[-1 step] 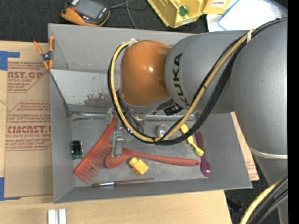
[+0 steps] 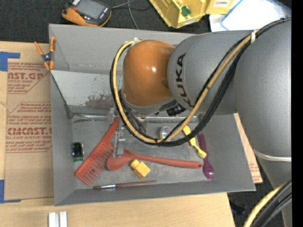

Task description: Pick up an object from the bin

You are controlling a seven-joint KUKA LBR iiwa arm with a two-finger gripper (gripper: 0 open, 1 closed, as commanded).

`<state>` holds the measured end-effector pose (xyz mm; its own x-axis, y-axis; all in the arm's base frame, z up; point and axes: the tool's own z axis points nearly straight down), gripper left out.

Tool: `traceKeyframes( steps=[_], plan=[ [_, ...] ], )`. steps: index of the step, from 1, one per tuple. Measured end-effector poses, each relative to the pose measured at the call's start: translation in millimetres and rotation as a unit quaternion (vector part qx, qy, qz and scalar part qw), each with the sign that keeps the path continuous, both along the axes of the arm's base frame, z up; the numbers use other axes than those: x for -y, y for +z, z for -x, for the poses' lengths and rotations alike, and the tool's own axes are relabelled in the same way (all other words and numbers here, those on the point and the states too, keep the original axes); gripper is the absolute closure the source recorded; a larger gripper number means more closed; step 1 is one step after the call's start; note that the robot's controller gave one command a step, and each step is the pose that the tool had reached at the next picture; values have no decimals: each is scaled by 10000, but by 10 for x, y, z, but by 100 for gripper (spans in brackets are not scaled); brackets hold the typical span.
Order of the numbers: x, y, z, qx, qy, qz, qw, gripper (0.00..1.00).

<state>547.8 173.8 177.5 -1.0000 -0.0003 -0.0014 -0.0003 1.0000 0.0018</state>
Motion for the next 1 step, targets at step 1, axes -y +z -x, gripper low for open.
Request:
traceKeyframes(
  steps=[1],
  plan=[
    [109, -826, 387, -55, -500, 9, 9987, 0]
  ],
)
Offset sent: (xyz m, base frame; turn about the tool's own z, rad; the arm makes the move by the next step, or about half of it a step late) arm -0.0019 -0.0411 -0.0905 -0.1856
